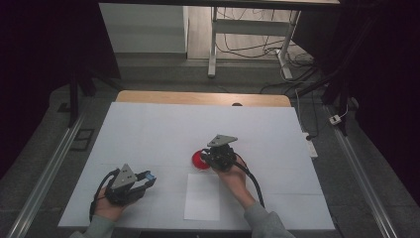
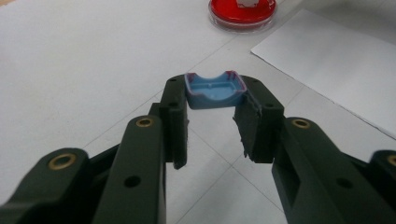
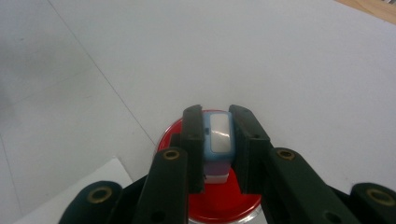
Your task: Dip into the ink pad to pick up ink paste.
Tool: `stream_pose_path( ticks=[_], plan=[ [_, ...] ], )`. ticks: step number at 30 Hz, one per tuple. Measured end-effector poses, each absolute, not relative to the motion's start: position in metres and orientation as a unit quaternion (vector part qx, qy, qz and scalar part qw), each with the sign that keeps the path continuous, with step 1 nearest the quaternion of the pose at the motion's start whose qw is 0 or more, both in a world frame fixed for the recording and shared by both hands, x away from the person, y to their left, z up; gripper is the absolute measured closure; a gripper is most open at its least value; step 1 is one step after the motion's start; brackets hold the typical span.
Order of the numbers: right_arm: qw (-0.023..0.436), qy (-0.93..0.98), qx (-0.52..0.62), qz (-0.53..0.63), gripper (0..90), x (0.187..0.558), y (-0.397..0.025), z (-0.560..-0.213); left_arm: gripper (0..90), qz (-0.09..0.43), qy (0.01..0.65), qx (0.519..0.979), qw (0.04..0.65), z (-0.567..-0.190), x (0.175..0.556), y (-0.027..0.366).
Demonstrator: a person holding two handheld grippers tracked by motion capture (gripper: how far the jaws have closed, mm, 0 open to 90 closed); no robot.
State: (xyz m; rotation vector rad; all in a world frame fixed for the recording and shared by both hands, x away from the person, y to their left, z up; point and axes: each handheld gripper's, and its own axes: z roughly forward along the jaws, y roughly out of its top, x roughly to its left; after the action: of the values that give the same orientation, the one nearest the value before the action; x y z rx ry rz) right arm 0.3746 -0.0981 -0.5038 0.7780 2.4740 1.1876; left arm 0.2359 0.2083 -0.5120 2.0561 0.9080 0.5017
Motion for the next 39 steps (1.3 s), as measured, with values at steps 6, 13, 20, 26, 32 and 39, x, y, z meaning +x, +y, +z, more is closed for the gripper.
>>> stream_pose_path(
  ticks=[6, 13, 20, 26, 32, 39],
  plan=[
    [0.145, 0.858, 0.271, 0.412, 75.6, 0.374, -0.098, -0.504, 65.3, 0.199, 0.360, 0.816, 0.407, -0.512, 0.236, 0.208],
    [0.146, 0.857, 0.271, 0.413, 75.5, 0.374, -0.098, -0.504, 65.3, 0.199, 0.360, 0.816, 0.407, -0.512, 0.236, 0.208],
    [0.147, 0.848, 0.270, 0.431, 75.4, 0.371, -0.101, -0.495, 65.3, 0.199, 0.359, 0.816, 0.407, -0.512, 0.236, 0.207],
    [0.151, 0.841, 0.263, 0.448, 75.4, 0.367, -0.103, -0.481, 65.3, 0.199, 0.359, 0.815, 0.408, -0.511, 0.236, 0.208],
    [0.151, 0.835, 0.259, 0.461, 75.4, 0.365, -0.105, -0.471, 65.3, 0.200, 0.359, 0.815, 0.408, -0.511, 0.236, 0.208],
    [0.149, 0.840, 0.267, 0.449, 75.3, 0.369, -0.108, -0.473, 65.3, 0.199, 0.359, 0.815, 0.408, -0.511, 0.236, 0.207]
  ],
)
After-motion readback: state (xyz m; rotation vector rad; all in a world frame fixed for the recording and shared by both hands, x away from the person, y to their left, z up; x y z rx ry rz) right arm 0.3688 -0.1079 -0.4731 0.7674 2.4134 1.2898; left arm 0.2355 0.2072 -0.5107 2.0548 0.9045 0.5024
